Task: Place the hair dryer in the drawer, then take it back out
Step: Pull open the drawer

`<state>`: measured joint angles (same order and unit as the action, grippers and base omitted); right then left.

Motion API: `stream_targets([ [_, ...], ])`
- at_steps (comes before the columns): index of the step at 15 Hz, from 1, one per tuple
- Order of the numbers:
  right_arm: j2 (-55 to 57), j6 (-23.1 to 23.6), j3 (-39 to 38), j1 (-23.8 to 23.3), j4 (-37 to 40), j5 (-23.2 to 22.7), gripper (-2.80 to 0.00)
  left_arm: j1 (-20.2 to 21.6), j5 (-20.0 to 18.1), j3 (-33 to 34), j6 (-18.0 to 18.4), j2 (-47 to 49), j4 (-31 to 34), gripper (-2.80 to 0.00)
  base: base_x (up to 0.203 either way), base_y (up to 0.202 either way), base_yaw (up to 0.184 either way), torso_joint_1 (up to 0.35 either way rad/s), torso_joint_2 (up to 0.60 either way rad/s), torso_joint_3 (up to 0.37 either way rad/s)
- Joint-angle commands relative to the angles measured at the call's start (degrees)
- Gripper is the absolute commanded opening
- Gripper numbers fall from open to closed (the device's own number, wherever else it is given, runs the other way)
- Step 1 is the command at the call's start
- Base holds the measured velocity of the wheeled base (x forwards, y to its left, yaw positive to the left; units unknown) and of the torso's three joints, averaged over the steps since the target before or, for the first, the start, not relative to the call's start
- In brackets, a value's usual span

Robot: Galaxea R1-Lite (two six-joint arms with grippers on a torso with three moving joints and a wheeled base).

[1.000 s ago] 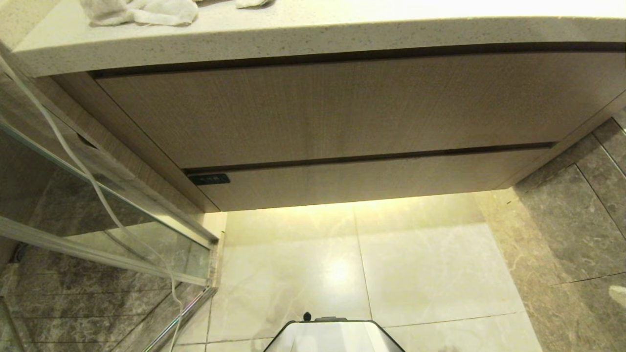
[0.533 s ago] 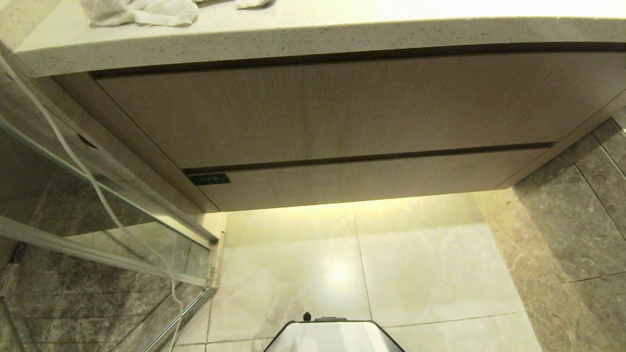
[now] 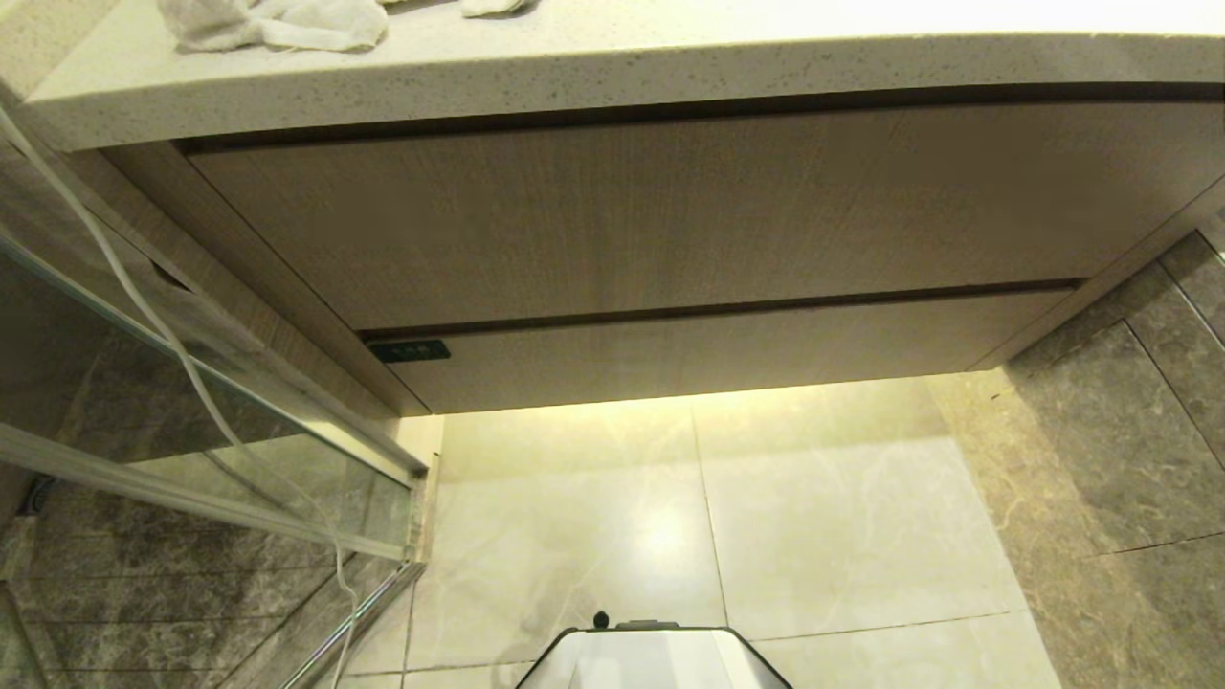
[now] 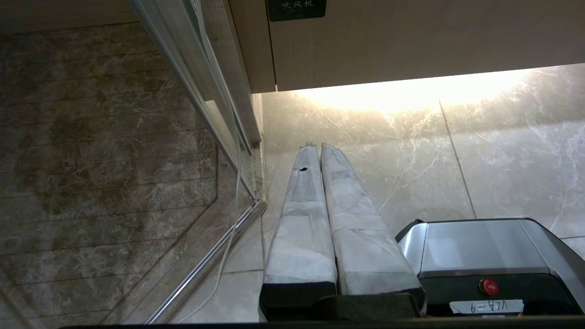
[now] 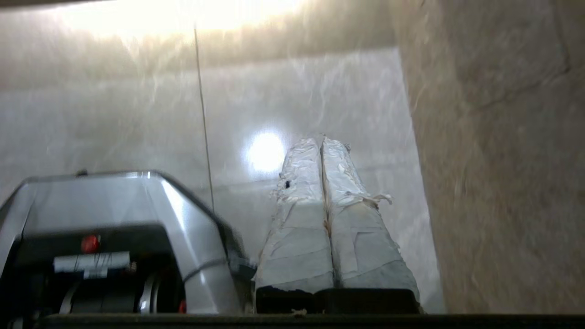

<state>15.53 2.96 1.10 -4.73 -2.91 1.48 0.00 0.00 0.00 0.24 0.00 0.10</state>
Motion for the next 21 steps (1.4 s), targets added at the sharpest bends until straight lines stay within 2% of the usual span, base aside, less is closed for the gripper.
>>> stream_targets([
  [1,0.15,0.22,-1.19,0.18,-1.75,-0.07,-2.8,0.0,0.0,0.0,0.02,0.0,-0.01,-2.8,0.0,0.0,0.0,0.0,0.0,0.0],
  [3,-1.15,0.32,-1.12,1.63,-1.42,-0.11,-2.8,0.0,0.0,0.0,0.02,0.0,-0.01,-2.8,0.0,0.0,0.0,0.0,0.0,0.0],
  [6,-11.93,2.03,-1.07,4.1,-0.65,-1.44,-2.8,0.0,0.0,0.09,0.02,0.0,-0.01,-2.8,0.0,0.0,0.0,0.0,0.0,0.0],
  [8,-15.7,0.58,-1.19,4.77,-1.31,-1.84,-2.8,0.0,0.0,0.0,0.02,0.0,-0.01,-2.8,0.0,0.0,0.0,0.0,0.0,0.0],
  [9,-15.62,0.12,-1.19,4.91,-1.49,-1.91,-2.8,0.0,0.0,0.0,0.02,0.0,-0.01,-2.8,0.0,0.0,0.0,0.0,0.0,0.0],
  [11,-15.62,-3.08,-0.87,4.91,3.64,-1.86,-2.8,0.0,0.0,0.01,0.02,0.0,-0.01,-2.8,0.0,0.0,0.0,0.0,0.0,0.0],
  [21,-15.62,-3.84,-1.19,4.91,2.82,-1.91,-2.8,0.0,0.0,0.09,0.02,0.0,-0.01,-2.8,0.0,0.0,0.0,0.0,0.0,0.0],
])
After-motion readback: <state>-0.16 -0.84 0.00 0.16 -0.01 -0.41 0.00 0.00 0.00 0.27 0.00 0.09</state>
